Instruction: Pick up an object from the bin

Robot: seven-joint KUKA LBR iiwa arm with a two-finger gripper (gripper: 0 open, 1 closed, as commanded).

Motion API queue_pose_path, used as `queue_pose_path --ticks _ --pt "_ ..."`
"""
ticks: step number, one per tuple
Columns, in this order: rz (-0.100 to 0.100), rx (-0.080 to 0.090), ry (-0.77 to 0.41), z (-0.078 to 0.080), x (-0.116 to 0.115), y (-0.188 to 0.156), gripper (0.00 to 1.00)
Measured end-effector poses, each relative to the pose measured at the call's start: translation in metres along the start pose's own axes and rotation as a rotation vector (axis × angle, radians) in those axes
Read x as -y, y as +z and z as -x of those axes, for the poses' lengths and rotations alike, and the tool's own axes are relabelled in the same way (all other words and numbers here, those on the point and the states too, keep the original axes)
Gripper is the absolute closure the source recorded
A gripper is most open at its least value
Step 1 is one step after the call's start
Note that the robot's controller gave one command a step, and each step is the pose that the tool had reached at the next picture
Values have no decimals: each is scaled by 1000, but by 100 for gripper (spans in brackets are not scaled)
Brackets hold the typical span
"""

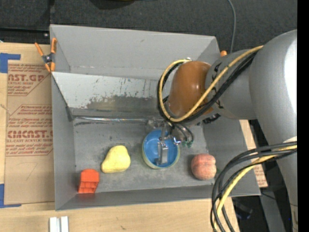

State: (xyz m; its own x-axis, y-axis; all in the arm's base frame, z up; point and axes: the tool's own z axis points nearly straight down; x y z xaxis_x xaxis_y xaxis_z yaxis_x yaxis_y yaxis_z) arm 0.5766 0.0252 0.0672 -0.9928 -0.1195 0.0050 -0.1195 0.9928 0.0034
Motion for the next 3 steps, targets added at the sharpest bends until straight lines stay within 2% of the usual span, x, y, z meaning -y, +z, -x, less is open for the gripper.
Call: queue_pose_path --ticks 1,2,3 --pt "-6 14 -334 7 3 -3 0" --pt "-1 13 1 4 0 -4 100" --pt "-1 13 0 4 0 -4 100"
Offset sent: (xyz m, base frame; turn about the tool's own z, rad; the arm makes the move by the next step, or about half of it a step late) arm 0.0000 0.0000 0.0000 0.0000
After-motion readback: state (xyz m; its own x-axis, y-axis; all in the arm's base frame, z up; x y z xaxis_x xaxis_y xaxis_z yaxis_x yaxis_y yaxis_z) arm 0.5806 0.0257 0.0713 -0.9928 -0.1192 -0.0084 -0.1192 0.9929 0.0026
